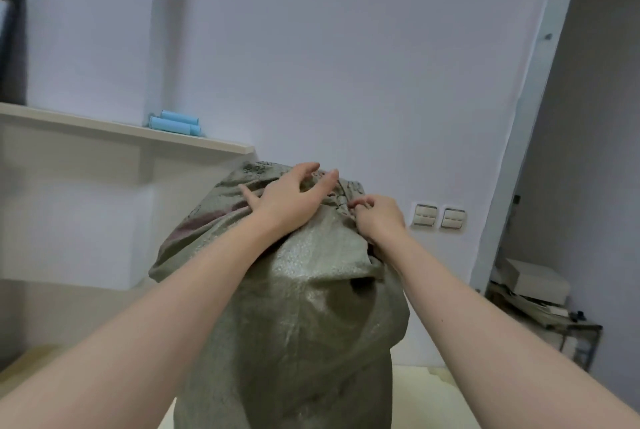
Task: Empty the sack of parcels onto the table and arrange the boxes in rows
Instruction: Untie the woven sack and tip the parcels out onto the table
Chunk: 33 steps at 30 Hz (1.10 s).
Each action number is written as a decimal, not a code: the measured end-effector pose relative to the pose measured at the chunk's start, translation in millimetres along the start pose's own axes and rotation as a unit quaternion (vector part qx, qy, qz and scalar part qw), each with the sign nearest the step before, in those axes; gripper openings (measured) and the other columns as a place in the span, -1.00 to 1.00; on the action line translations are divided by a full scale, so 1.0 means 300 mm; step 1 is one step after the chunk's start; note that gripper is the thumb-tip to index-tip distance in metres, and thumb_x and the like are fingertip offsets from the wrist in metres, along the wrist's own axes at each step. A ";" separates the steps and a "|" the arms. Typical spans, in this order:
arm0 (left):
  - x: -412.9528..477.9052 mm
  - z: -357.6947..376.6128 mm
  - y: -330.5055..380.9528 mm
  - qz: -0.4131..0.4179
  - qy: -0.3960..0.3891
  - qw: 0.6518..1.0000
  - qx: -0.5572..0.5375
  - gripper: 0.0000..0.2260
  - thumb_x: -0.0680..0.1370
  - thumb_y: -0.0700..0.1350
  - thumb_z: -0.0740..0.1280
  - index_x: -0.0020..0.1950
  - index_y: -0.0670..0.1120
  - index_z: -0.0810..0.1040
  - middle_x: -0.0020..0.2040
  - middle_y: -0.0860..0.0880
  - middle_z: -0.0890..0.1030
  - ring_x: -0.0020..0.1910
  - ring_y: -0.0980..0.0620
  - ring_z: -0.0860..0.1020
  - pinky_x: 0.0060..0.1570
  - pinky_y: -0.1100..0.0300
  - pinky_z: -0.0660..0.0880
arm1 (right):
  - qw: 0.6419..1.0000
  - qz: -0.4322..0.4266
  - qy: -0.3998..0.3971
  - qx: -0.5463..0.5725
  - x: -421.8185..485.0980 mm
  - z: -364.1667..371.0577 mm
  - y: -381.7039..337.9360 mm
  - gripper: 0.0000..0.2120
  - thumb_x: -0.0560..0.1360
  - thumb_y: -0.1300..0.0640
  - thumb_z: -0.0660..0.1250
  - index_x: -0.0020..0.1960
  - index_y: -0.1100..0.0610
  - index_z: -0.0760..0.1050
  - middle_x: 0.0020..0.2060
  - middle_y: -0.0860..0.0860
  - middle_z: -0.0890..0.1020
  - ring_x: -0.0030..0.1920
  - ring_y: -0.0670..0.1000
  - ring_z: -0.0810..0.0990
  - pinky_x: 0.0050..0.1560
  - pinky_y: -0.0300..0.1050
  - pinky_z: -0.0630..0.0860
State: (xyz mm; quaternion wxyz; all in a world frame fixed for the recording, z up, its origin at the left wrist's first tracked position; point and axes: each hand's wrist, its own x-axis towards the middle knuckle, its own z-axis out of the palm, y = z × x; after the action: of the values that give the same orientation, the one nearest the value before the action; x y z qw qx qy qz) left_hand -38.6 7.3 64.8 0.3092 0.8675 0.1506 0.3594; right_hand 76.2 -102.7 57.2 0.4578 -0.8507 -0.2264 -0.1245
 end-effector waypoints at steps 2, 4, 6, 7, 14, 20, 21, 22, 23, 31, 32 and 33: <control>-0.021 -0.025 -0.005 -0.024 0.029 0.999 0.034 -0.34 0.45 0.50 0.03 0.48 0.24 0.27 0.51 0.09 0.33 0.54 -0.10 0.18 0.35 -0.45 -0.32 | 0.995 0.044 0.044 0.079 0.018 0.019 0.026 -0.73 0.60 0.16 0.16 -0.11 -0.04 0.60 -0.06 0.07 0.68 -0.11 0.12 0.62 -0.20 -0.15 0.47; -0.051 -0.046 0.008 -0.062 0.011 0.995 0.080 -0.21 0.38 0.56 0.02 0.54 0.22 0.15 0.59 -0.01 0.13 0.58 -0.19 -0.02 0.33 -0.50 -0.27 | 0.989 0.061 0.084 0.104 0.042 0.025 0.044 -0.73 0.61 0.16 0.14 -0.08 -0.02 0.59 -0.07 0.07 0.67 -0.06 0.12 0.62 -0.16 -0.15 0.45; -0.094 -0.042 0.034 -0.097 -0.053 0.986 0.122 -0.04 0.29 0.62 0.04 0.59 0.19 -0.04 0.62 -0.07 -0.10 0.57 -0.25 -0.18 0.32 -0.52 -0.25 | 0.987 0.068 0.114 0.093 0.066 0.014 0.062 -0.75 0.61 0.16 0.14 -0.03 -0.01 0.59 -0.03 0.06 0.67 -0.01 0.13 0.62 -0.13 -0.17 0.40; -0.117 -0.032 0.042 -0.114 -0.077 0.981 0.135 0.02 0.26 0.63 0.08 0.59 0.18 -0.12 0.61 -0.09 -0.18 0.55 -0.28 -0.24 0.32 -0.53 -0.24 | 0.985 0.065 0.124 0.101 0.074 0.007 0.069 -0.75 0.61 0.16 0.14 -0.03 -0.02 0.59 -0.01 0.07 0.67 0.01 0.14 0.62 -0.10 -0.16 0.42; -0.087 0.030 0.017 -0.208 -0.096 0.973 -0.006 -0.02 0.09 0.45 0.33 0.49 0.34 0.13 0.59 -0.10 0.14 0.51 -0.35 0.11 0.36 -0.39 0.16 | 0.969 0.092 -0.013 0.230 0.077 -0.041 0.060 -0.29 0.41 -0.21 0.44 0.42 0.10 0.34 0.23 0.03 0.54 0.14 0.13 0.60 0.16 0.08 0.59; -0.036 0.071 0.023 -0.144 -0.081 0.984 -0.065 -0.32 0.07 0.33 0.33 0.20 0.32 0.47 0.19 0.07 0.57 0.21 -0.15 0.51 0.22 -0.23 0.42 | 0.940 0.074 -0.254 0.215 0.032 -0.097 0.041 -0.70 0.51 -0.06 0.40 0.01 0.20 0.60 -0.33 0.06 0.69 -0.38 -0.03 0.67 -0.41 -0.21 0.58; -0.034 0.065 0.024 -0.129 -0.089 0.985 -0.074 -0.37 0.10 0.30 0.36 0.19 0.30 0.50 0.13 0.10 0.60 0.12 -0.08 0.56 0.18 -0.18 0.48 | 0.936 0.078 -0.263 0.221 0.048 -0.107 0.034 -0.60 0.48 -0.14 0.41 0.02 0.22 0.60 -0.29 0.07 0.71 -0.31 0.00 0.70 -0.33 -0.16 0.62; -0.030 0.061 0.025 -0.111 -0.100 0.985 -0.089 -0.42 0.17 0.25 0.40 0.20 0.29 0.52 0.10 0.12 0.62 0.05 -0.01 0.60 0.13 -0.13 0.53 | 0.933 0.088 -0.263 0.228 0.074 -0.115 0.023 -0.47 0.44 -0.24 0.41 0.07 0.23 0.61 -0.21 0.10 0.73 -0.21 0.06 0.72 -0.20 -0.07 0.66; -0.025 0.060 0.023 -0.094 -0.112 0.984 -0.105 -0.46 0.24 0.19 0.44 0.22 0.27 0.53 0.09 0.12 0.63 0.00 0.05 0.62 0.09 -0.06 0.57 | 0.933 0.108 -0.254 0.230 0.094 -0.122 0.003 -0.35 0.37 -0.33 0.41 0.11 0.24 0.61 -0.13 0.13 0.74 -0.12 0.11 0.73 -0.07 0.03 0.67; 0.026 0.088 0.024 -0.077 -0.108 0.988 -0.085 -0.33 0.34 0.15 0.50 0.40 0.09 0.37 0.28 0.07 0.49 0.20 0.03 0.48 0.16 0.10 0.41 | 0.976 0.113 -0.179 0.053 0.158 -0.060 0.000 -0.77 0.43 0.07 0.49 -0.16 0.24 0.59 -0.21 0.15 0.67 -0.19 0.11 0.65 -0.17 -0.01 0.62; 0.028 0.086 0.033 -0.102 -0.092 0.989 -0.046 -0.28 0.31 0.22 0.48 0.41 0.07 0.36 0.31 0.05 0.47 0.25 -0.03 0.45 0.23 0.01 0.38 | 0.984 0.096 -0.138 0.053 0.155 -0.046 0.018 -0.84 0.45 0.12 0.43 -0.23 0.19 0.56 -0.24 0.10 0.64 -0.23 0.06 0.60 -0.22 -0.09 0.55; 0.027 0.082 0.044 -0.131 -0.069 0.989 0.024 -0.24 0.29 0.31 0.43 0.41 0.05 0.36 0.37 -0.02 0.44 0.34 -0.14 0.39 0.31 -0.17 0.32 | 0.990 0.084 -0.093 0.060 0.150 -0.031 0.033 -0.86 0.46 0.14 0.39 -0.27 0.14 0.54 -0.26 0.06 0.62 -0.24 0.04 0.57 -0.23 -0.14 0.49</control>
State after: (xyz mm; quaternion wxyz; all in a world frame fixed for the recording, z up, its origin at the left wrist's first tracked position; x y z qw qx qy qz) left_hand -14.9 -9.5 64.1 0.3424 0.8701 0.2499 0.2515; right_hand 120.0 -102.9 74.0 0.4942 -0.8455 -0.2023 0.0078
